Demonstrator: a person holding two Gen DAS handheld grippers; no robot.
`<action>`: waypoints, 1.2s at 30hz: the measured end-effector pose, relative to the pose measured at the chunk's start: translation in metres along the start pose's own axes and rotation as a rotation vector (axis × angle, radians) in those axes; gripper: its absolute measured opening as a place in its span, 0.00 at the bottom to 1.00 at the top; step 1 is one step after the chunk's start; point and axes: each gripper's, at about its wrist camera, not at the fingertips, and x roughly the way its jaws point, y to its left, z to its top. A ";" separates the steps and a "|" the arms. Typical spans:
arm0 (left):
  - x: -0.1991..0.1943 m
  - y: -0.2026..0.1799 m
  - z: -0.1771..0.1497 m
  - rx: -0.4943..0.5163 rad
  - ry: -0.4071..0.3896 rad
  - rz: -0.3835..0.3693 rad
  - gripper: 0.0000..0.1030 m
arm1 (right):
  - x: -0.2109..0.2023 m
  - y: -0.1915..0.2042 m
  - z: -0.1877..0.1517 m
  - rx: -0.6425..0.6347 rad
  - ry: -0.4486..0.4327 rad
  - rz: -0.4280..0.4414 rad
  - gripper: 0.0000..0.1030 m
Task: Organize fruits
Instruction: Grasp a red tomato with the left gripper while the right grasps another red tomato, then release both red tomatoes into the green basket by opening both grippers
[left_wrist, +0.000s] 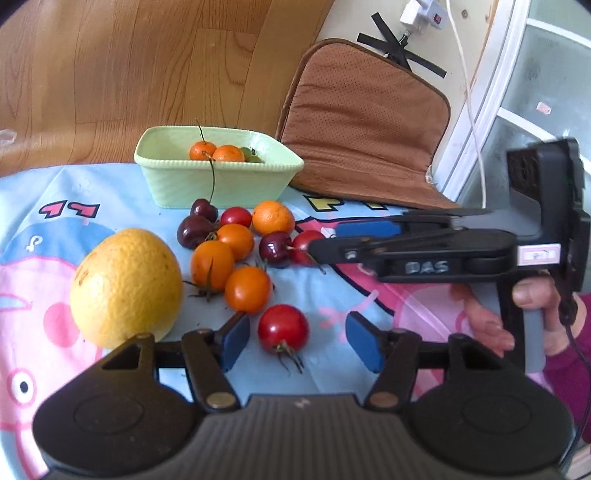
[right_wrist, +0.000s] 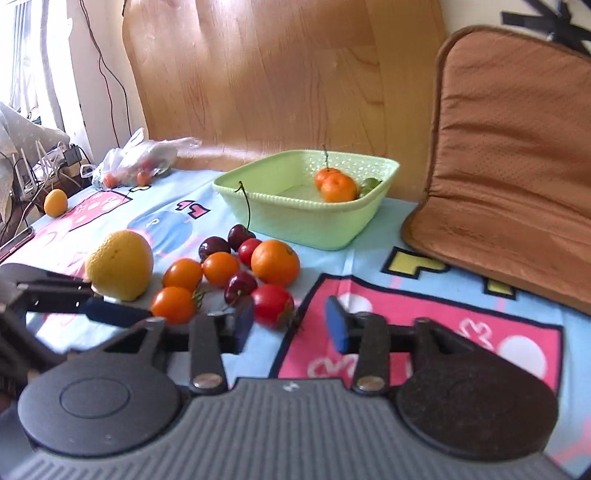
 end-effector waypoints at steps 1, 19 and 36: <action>0.000 -0.001 -0.001 0.008 -0.002 0.009 0.49 | 0.004 0.002 0.000 -0.018 0.010 0.004 0.48; -0.050 0.017 0.018 -0.041 -0.061 -0.092 0.29 | -0.054 0.058 -0.013 -0.093 -0.092 0.037 0.31; 0.111 0.101 0.169 -0.106 0.107 0.138 0.32 | 0.079 -0.025 0.075 0.049 -0.067 -0.150 0.34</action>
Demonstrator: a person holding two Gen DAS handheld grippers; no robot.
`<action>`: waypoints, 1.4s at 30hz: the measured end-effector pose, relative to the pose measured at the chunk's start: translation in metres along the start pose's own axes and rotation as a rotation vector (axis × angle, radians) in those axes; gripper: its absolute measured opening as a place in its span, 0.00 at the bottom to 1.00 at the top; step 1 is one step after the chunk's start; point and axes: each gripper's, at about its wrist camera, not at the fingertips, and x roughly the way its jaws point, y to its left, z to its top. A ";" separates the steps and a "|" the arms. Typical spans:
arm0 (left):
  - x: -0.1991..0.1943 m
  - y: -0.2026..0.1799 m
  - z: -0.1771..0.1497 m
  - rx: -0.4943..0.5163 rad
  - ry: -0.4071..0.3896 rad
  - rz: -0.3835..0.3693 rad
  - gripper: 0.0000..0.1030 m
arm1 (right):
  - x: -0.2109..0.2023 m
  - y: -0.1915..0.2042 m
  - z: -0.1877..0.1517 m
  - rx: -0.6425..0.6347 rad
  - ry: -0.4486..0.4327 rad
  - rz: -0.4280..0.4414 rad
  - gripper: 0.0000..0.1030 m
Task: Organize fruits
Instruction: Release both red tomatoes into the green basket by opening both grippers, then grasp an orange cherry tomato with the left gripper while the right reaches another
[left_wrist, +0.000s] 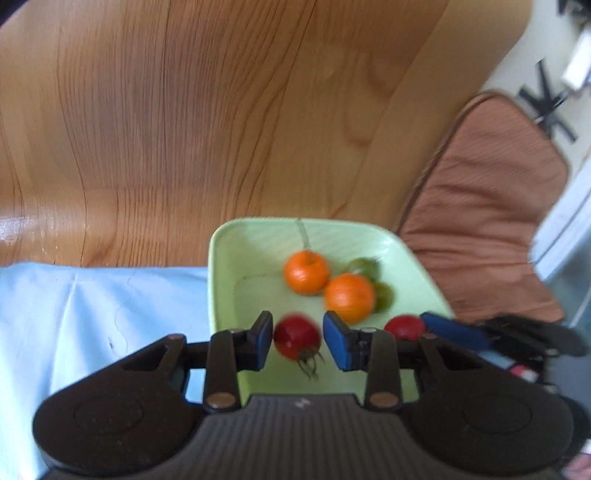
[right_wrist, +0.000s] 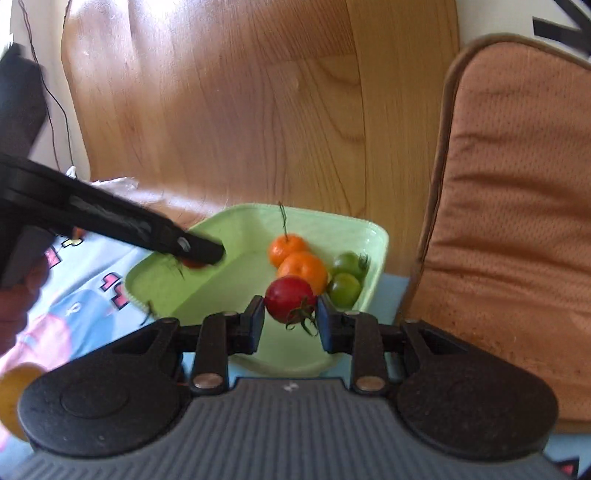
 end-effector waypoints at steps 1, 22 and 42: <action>0.002 -0.001 -0.001 0.005 -0.004 0.002 0.32 | 0.000 0.001 0.000 0.000 -0.003 0.003 0.36; -0.186 0.045 -0.189 -0.110 -0.224 -0.086 0.47 | -0.135 0.086 -0.091 -0.007 -0.007 0.216 0.40; -0.148 -0.003 -0.191 -0.083 -0.150 -0.281 0.39 | -0.092 0.075 -0.085 0.024 0.050 0.084 0.36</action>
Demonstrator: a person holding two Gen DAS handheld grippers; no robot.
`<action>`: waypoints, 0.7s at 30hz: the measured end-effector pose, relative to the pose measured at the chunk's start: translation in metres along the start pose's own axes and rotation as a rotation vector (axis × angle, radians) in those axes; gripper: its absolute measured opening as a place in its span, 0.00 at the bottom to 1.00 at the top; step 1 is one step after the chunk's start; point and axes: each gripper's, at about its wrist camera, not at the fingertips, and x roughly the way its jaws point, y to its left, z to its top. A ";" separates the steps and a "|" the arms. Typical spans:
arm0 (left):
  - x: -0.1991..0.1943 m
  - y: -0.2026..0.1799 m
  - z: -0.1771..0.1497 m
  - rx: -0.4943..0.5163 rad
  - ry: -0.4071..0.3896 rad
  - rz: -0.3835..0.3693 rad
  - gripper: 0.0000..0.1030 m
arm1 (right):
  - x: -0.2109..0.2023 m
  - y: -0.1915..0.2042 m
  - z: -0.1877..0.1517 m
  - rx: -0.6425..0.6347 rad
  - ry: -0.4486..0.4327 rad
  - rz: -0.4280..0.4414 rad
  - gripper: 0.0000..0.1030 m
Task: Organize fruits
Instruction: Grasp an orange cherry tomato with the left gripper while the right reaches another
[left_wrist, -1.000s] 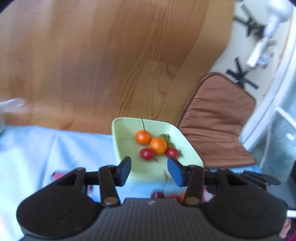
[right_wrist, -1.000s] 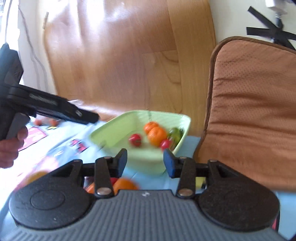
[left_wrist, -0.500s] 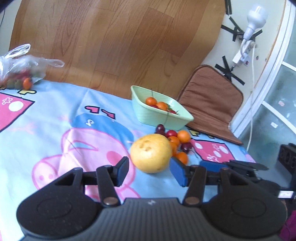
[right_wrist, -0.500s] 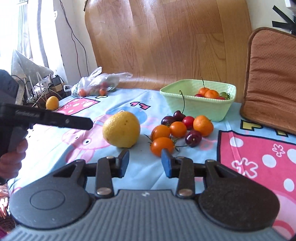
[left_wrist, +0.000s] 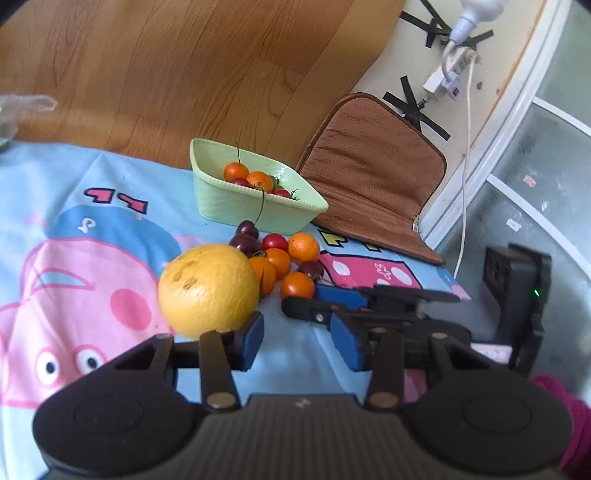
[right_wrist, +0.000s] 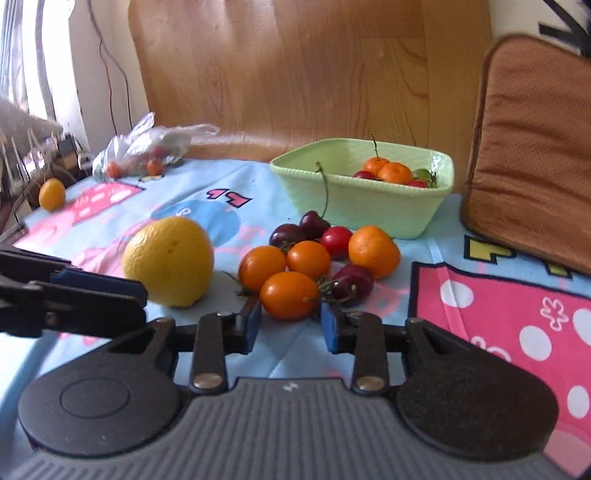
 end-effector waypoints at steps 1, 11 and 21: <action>0.004 -0.001 0.003 -0.002 0.002 0.004 0.39 | -0.005 0.000 -0.002 -0.013 -0.004 -0.016 0.36; 0.057 -0.054 0.014 0.292 -0.088 0.301 0.49 | -0.040 -0.018 -0.023 -0.028 -0.027 -0.054 0.36; 0.051 -0.065 -0.008 0.336 -0.058 0.276 0.52 | -0.040 -0.023 -0.023 0.008 -0.027 0.001 0.37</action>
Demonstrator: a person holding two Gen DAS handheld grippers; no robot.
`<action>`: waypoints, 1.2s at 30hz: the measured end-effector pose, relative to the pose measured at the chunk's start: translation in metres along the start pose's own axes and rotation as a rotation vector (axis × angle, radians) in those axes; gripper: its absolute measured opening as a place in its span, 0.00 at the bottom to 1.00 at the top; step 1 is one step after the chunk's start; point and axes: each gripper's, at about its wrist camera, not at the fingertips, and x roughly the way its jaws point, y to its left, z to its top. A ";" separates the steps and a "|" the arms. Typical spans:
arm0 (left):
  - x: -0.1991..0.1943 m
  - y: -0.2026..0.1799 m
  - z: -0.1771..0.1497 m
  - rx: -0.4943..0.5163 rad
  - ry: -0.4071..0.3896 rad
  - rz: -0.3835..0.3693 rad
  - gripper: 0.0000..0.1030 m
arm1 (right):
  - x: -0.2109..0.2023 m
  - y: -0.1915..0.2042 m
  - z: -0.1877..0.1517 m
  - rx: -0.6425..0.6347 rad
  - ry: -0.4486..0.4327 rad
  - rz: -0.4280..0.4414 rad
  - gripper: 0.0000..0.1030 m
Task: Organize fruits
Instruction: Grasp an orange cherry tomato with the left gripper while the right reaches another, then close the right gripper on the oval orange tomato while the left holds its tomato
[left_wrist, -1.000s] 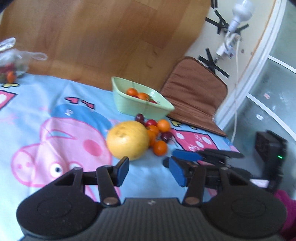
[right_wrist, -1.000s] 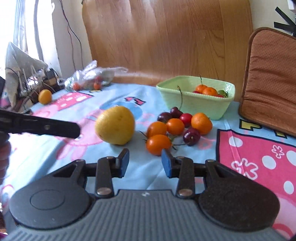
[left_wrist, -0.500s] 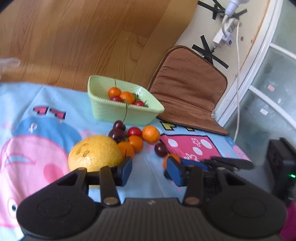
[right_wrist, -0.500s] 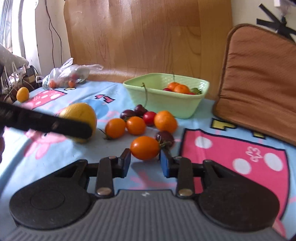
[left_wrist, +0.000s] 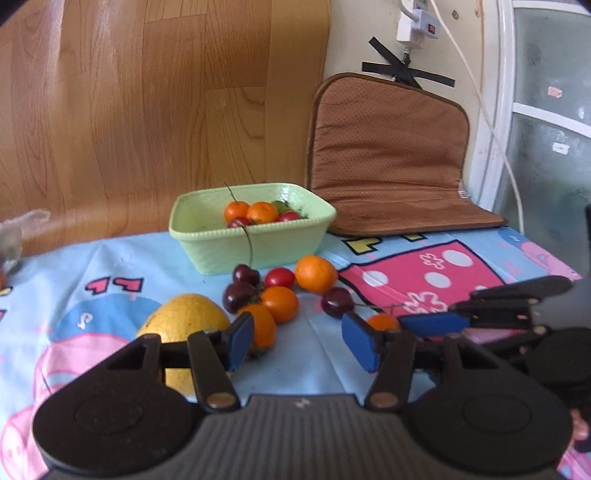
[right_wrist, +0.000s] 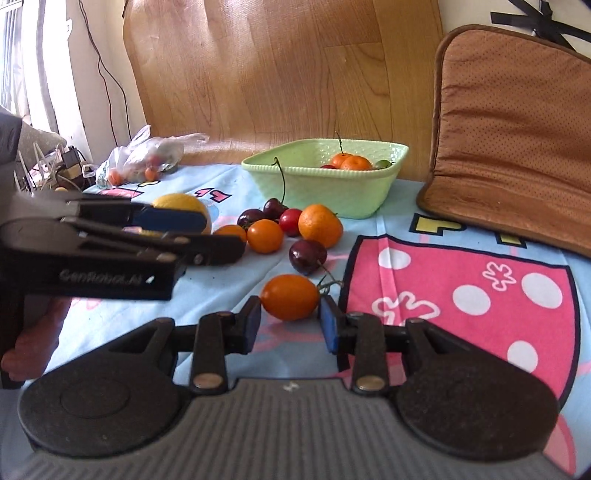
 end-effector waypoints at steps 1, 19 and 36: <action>-0.003 0.000 -0.002 -0.009 -0.008 -0.010 0.52 | 0.000 0.000 0.000 0.001 0.001 0.002 0.37; 0.006 -0.003 0.018 0.056 -0.015 0.063 0.53 | -0.001 -0.005 0.001 0.003 -0.008 0.008 0.38; 0.034 -0.026 0.000 0.370 0.044 0.203 0.60 | -0.004 -0.007 0.001 0.022 -0.026 0.021 0.38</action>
